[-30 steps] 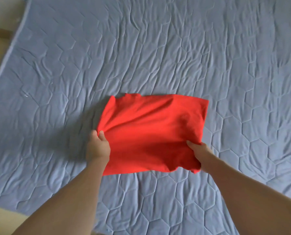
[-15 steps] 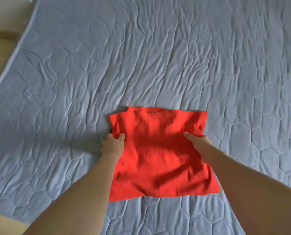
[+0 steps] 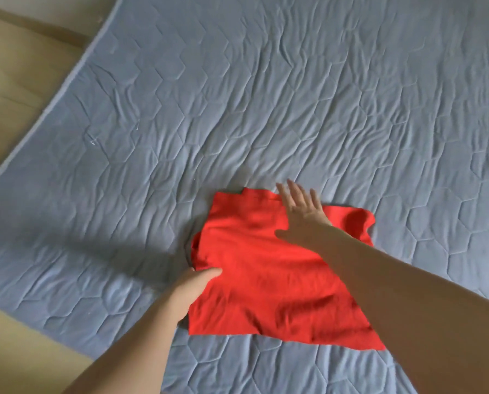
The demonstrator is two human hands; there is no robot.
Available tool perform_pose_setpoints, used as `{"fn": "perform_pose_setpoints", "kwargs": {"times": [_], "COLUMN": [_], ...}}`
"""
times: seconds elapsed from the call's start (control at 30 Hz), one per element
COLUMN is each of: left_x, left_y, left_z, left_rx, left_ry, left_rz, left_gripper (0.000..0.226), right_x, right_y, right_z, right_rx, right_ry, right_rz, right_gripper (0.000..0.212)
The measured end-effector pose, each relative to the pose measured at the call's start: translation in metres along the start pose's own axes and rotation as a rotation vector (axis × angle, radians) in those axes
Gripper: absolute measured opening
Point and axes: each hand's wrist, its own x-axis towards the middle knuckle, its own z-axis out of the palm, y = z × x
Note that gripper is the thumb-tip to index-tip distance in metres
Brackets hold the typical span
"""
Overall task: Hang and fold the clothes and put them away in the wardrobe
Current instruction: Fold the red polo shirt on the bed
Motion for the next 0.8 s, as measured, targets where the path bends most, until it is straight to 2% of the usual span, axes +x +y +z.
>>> {"fn": "perform_pose_setpoints", "kwargs": {"times": [0.1,0.17,0.27,0.37,0.47,0.6,0.7,0.8], "left_x": [0.002,0.004,0.006,0.007,0.006,-0.004,-0.013,-0.021], "left_y": [-0.016,-0.021,-0.029,-0.041,-0.049,-0.047,-0.040,-0.025], "left_z": [0.009,0.010,0.007,0.000,-0.003,-0.007,-0.019,-0.038], "left_rx": [0.073,0.083,0.127,0.125,0.129,0.136,0.142,0.183], "left_ry": [-0.056,-0.089,-0.166,-0.185,-0.183,-0.160,-0.142,-0.111], "left_rz": [-0.034,-0.056,-0.040,-0.050,-0.051,-0.015,0.048,0.089], "left_gripper": [0.062,0.060,0.066,0.054,0.052,0.041,0.019,0.012], "right_x": [0.032,0.045,0.056,0.060,0.063,0.067,0.071,0.070], "right_y": [-0.052,-0.074,-0.103,-0.125,-0.142,-0.159,-0.164,-0.162], "right_z": [-0.002,0.007,0.019,0.028,0.031,0.027,0.020,-0.005], "right_rx": [-0.275,-0.446,-0.603,-0.667,-0.714,-0.748,-0.743,-0.640], "right_ry": [-0.107,-0.126,-0.162,-0.220,-0.268,-0.415,-0.528,-0.524], "right_rz": [-0.291,-0.478,-0.637,-0.669,-0.685,-0.645,-0.614,-0.594], "right_gripper": [0.125,0.131,0.129,0.111,0.095,0.062,0.053,0.047]}}
